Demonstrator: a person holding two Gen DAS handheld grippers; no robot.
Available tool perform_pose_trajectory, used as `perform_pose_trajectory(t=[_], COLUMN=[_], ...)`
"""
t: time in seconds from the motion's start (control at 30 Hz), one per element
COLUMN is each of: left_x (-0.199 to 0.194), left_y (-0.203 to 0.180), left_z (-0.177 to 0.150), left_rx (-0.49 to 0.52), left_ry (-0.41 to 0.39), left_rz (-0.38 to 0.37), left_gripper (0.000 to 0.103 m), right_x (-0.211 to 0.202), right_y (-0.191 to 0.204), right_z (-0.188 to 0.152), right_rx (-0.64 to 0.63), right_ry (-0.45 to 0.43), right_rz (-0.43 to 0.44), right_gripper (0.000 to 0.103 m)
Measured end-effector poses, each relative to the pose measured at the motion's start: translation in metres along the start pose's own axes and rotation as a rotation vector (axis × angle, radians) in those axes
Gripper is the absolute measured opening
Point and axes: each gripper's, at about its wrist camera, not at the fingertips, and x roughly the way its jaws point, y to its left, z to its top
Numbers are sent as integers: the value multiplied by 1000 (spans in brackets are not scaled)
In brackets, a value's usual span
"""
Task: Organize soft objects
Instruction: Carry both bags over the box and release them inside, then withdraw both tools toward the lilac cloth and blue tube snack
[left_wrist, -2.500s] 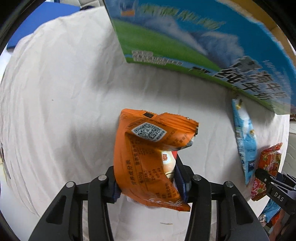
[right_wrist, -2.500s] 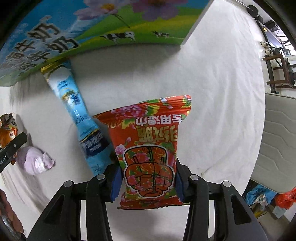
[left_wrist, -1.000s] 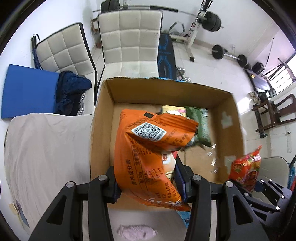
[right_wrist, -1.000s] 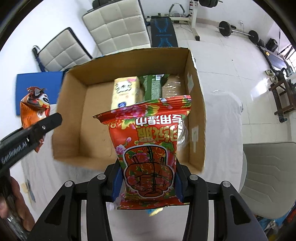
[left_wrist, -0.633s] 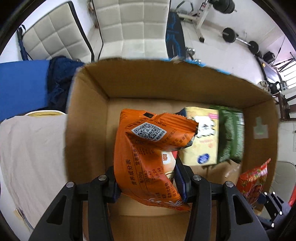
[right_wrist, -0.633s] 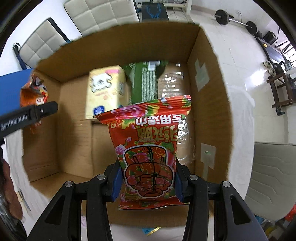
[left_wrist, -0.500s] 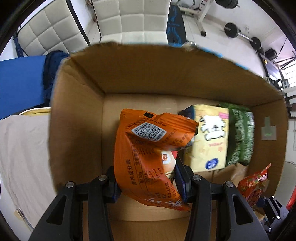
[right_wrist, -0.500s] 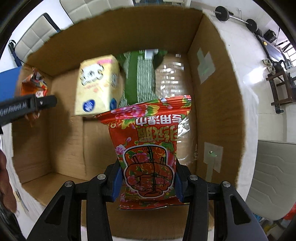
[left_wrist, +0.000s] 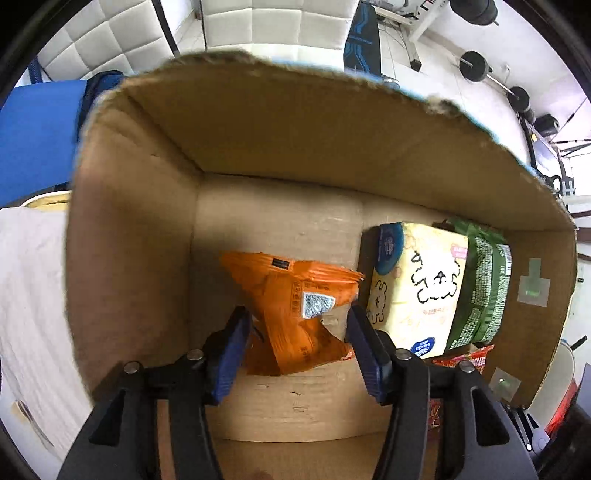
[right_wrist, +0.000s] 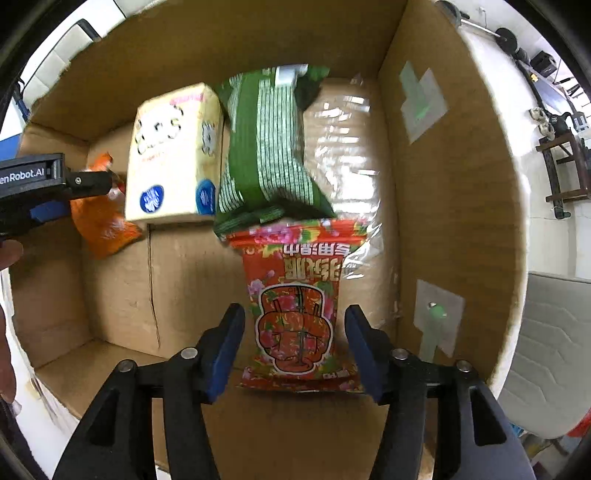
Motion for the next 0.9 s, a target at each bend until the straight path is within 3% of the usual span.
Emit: perform_pose_trajectory(t=[0.13,0.27,0.4,0.47,0.9], left_x=[-19,-43,-69,-80,-130], left_y=[-4,-4,-5,-10,-11], left_z=[-10,-27,-49,-61,-130], left_rx=[5,27,48,64,66], left_ry=[-37,-82,-139,-164,-322], left_rz=[-11,-21,-16,14,58], left_gripper=[62,65,95,102,102], right_x=[-13,-25,-40,-47,-109], right_y=[2,4,4,6,13], right_z=[-3,-10,-12,-13,-49], right_rx=[-16,-23,-38,-44,-79], right_ry=[-21,-39,-58,-76,-198], right_rz=[-4,-5,4,7,-3], right_gripper=[61,75,90,99,100])
